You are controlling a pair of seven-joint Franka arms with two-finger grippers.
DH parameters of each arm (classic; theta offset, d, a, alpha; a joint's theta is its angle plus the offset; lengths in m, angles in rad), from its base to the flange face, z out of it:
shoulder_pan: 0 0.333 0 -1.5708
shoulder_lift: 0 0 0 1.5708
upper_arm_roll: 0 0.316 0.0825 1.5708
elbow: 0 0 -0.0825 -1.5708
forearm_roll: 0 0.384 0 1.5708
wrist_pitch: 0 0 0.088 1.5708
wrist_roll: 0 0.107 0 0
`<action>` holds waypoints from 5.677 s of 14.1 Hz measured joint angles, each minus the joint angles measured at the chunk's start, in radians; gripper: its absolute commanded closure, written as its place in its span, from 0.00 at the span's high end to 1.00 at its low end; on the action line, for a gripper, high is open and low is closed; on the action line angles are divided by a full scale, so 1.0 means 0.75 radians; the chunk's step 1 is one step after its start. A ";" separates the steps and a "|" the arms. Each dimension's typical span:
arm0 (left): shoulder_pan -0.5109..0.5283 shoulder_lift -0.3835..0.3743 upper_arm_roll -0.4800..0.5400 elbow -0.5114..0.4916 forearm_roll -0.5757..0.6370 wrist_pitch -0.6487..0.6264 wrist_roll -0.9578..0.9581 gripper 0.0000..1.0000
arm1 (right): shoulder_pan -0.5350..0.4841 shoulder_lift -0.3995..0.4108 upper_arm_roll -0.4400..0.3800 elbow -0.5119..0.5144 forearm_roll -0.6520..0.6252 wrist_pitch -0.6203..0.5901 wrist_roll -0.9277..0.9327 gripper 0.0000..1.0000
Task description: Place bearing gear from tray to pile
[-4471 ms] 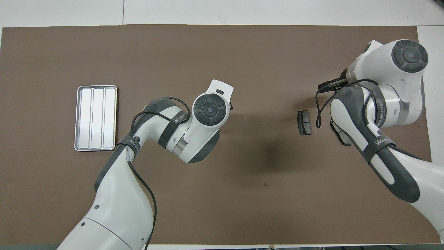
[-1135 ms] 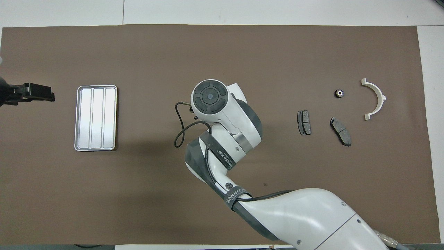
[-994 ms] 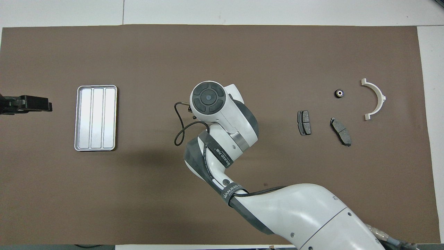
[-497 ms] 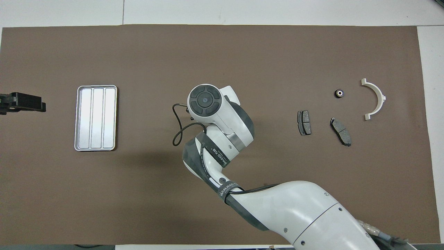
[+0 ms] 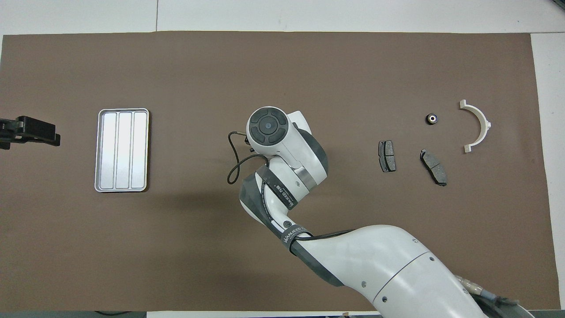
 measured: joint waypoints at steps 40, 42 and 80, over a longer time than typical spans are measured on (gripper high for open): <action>-0.007 0.013 -0.019 0.041 -0.048 -0.028 0.033 1.00 | -0.481 -0.283 -0.010 0.122 -0.021 -0.512 -1.016 0.00; -0.007 0.013 -0.019 0.041 -0.048 -0.028 0.033 1.00 | -0.545 -0.283 -0.010 0.091 -0.021 -0.458 -1.138 0.00; -0.007 0.013 -0.019 0.041 -0.048 -0.029 0.033 1.00 | -0.687 -0.172 -0.002 -0.331 -0.019 0.314 -1.336 1.00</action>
